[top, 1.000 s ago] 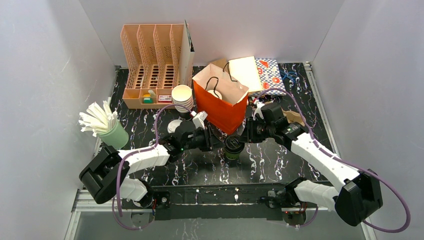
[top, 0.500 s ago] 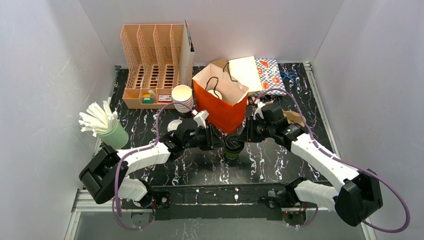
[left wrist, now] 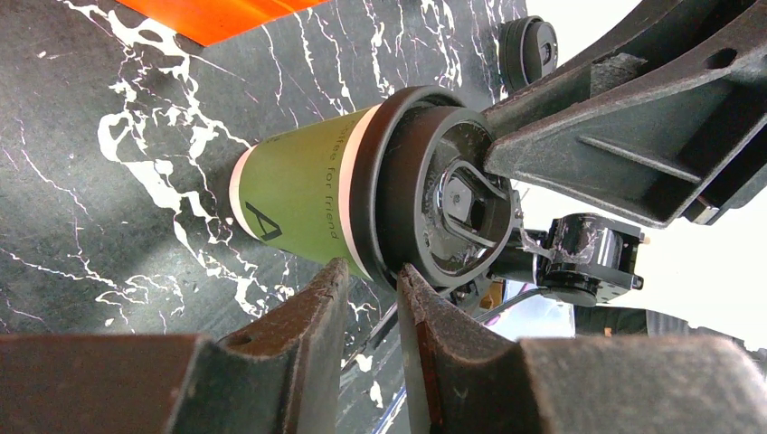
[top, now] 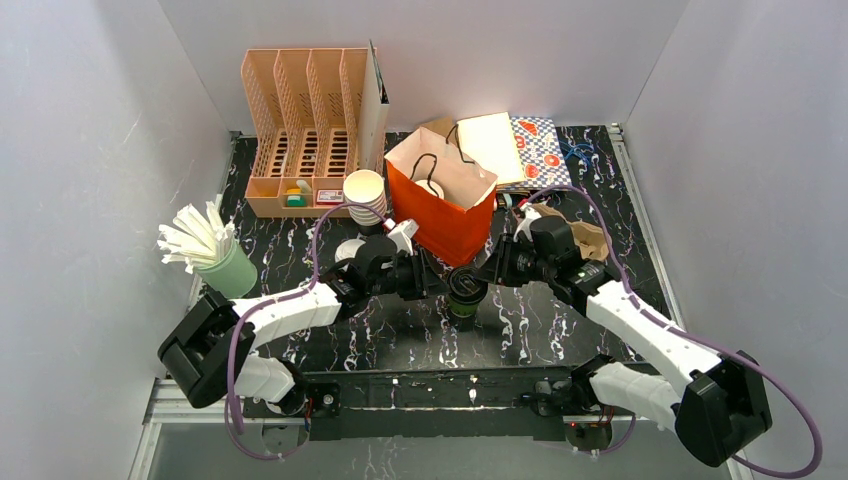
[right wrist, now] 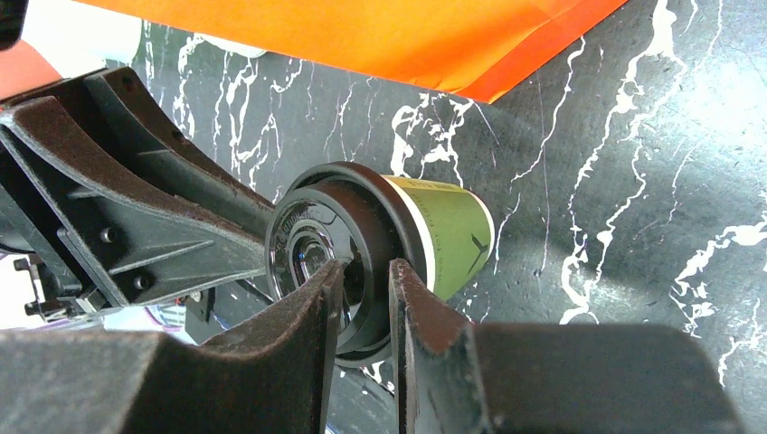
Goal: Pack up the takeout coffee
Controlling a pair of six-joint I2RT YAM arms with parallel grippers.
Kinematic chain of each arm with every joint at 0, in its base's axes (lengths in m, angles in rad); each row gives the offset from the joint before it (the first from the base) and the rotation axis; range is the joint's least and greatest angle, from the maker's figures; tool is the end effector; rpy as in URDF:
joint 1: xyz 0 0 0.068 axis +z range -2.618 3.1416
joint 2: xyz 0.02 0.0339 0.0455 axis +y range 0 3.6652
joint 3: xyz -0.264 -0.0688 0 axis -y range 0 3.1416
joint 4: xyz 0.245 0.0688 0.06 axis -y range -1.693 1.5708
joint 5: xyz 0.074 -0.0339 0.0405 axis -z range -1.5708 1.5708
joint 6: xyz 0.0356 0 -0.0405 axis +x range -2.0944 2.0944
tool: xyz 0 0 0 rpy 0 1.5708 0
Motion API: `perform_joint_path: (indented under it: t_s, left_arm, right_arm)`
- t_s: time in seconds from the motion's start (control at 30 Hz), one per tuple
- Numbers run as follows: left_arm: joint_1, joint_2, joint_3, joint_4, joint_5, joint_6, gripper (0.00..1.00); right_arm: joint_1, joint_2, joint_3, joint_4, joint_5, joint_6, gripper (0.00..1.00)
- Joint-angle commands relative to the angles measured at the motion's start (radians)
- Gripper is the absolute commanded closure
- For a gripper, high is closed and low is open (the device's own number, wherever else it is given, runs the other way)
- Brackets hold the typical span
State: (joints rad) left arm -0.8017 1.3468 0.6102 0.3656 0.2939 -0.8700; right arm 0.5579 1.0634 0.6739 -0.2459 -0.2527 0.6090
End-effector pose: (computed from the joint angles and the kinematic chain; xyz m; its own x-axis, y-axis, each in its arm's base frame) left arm 0.1900 -0.2111 0.2116 -0.8318 -0.1925 -0.5207 0.3718 0.5033 -0.7801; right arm 0.1891 0.1285 0.2423 -0.8039 0.1512 -0.5753 -0.2724 0.7661 0.5821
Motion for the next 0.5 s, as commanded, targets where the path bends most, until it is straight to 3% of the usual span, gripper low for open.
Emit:
perform_joint_path:
  t_s: [0.0,0.17,0.47]
  left_arm:
    - [-0.012,0.038,0.006,-0.083,-0.076,0.037,0.76]
    - [-0.011,0.03,0.012,-0.089,-0.079,0.032,0.76]
    - [-0.011,-0.024,0.102,-0.215,-0.119,0.074,0.74]
  right_arm:
    - [0.019,0.053,-0.128,-0.162,0.012,0.023,0.65]
    - [0.016,0.048,-0.078,-0.176,0.003,0.01,0.66]
    - [0.014,0.07,0.182,-0.313,0.067,-0.071,0.63]
